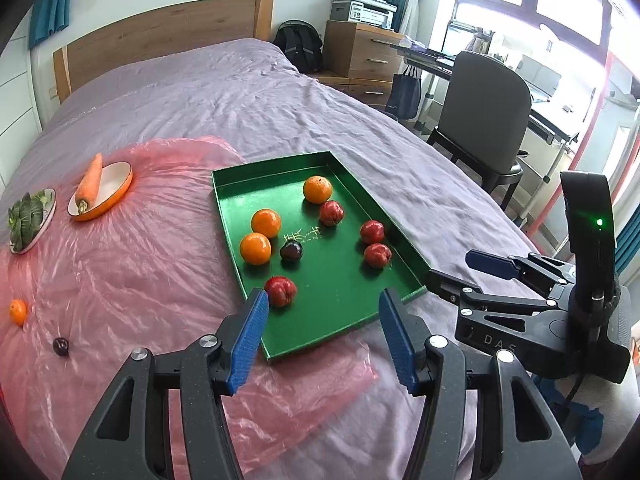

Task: Organize fruits
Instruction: 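Withdraw both open tools from the tray toward the last orange and plum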

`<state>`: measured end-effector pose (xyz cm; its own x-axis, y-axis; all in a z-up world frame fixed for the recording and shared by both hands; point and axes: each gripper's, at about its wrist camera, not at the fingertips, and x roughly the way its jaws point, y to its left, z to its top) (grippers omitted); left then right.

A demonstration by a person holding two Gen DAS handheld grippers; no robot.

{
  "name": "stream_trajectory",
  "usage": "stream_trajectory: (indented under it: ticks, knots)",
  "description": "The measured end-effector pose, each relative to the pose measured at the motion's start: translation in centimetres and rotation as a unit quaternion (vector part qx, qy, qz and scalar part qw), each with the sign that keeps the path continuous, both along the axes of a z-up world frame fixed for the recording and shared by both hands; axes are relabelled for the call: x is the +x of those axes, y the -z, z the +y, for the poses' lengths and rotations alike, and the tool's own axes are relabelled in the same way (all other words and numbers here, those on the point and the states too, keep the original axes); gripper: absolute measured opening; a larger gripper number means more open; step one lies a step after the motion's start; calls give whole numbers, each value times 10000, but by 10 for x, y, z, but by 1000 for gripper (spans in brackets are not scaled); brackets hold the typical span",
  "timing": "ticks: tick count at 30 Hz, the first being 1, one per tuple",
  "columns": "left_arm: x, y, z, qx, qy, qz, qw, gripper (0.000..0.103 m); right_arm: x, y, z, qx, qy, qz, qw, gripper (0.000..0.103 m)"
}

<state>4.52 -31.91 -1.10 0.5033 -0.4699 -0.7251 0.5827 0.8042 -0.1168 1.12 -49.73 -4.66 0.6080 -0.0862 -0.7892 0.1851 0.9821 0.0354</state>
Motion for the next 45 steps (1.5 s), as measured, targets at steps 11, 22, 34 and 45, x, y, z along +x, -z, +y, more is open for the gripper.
stream_trajectory:
  ticks: [11, 22, 34, 45]
  knots:
    - [-47, 1, 48, 281, -66, -166, 9994, 52, -63, 0, 40, 170, -33, 63, 9998, 103]
    - [-61, 4, 112, 380, -510, -304, 9975, 52, -91, -9, 108, 145, -578, -157, 9981, 103]
    - [-44, 27, 184, 477, -1161, -205, 9919, 52, -78, 8, 190, 316, -1455, -193, 9887, 103]
    - [-9, 59, 269, 630, -1938, 115, 9789, 52, -46, 30, 253, 480, -2226, -32, 9737, 103]
